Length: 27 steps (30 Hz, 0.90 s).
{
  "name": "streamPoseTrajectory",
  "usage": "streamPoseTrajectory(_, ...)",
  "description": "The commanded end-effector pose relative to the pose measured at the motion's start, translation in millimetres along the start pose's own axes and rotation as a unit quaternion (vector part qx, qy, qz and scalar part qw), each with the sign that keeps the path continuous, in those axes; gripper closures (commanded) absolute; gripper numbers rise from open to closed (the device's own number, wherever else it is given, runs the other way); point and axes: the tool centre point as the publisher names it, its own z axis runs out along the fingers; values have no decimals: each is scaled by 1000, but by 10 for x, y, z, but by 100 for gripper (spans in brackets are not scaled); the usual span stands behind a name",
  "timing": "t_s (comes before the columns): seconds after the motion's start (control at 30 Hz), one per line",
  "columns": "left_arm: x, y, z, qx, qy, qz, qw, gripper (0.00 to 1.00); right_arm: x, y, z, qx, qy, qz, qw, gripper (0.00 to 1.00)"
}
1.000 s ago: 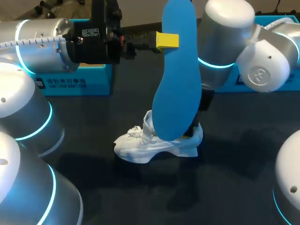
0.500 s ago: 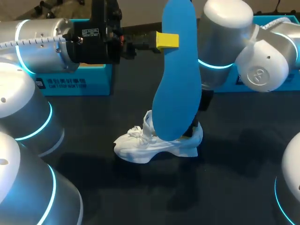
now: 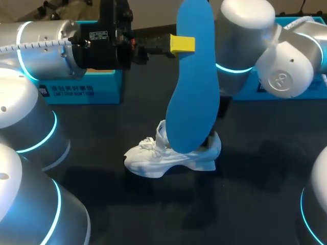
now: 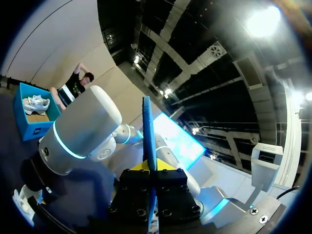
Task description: Take the shoe out of the shoebox, open the shoe tongue, remove and reinsert the insole, then place the shoe into the shoebox
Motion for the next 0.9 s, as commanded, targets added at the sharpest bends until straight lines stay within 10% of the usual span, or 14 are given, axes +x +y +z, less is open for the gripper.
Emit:
streamPoseTrajectory(0.03,-8,8,4,-1,0,0,1000,100,-74,148,96,8,4,-4,1000,0)
streamPoseTrajectory(0.7,-8,8,4,-1,0,0,1000,100,-331,351,723,0,35,-65,997,0)
streamPoseTrajectory(0.77,-8,8,4,-1,0,0,1000,100,-327,364,814,-2,40,-67,997,27)
streamPoseTrajectory(0.9,-8,8,4,-1,0,0,1000,100,-323,358,907,1,45,-68,997,29)
